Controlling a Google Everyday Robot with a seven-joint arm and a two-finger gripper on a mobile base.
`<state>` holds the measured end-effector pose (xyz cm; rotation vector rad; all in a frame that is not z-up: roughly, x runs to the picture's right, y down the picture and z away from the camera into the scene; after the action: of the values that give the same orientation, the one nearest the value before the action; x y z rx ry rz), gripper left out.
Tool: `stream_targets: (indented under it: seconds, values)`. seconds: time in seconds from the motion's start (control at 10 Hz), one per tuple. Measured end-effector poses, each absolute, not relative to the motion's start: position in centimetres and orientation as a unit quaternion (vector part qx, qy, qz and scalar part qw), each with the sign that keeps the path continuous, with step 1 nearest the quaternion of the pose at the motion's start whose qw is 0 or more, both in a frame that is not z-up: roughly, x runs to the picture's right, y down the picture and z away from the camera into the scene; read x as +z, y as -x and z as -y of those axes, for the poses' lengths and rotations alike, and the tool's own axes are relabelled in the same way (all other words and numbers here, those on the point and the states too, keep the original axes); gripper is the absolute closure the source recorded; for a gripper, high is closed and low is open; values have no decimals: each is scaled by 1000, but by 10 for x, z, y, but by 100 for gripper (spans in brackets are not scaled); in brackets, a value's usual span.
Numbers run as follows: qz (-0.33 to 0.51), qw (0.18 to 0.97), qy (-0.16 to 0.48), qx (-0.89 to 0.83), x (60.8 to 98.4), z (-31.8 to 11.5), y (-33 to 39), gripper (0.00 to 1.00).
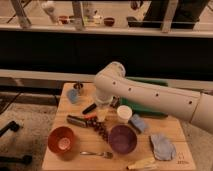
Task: Place brush in metal cup
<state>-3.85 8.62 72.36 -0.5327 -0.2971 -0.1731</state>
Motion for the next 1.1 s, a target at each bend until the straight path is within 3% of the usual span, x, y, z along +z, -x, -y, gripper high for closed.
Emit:
stream_targets:
  seconds: [1.1]
  values:
    - [204, 934, 287, -61, 761, -86, 54, 20]
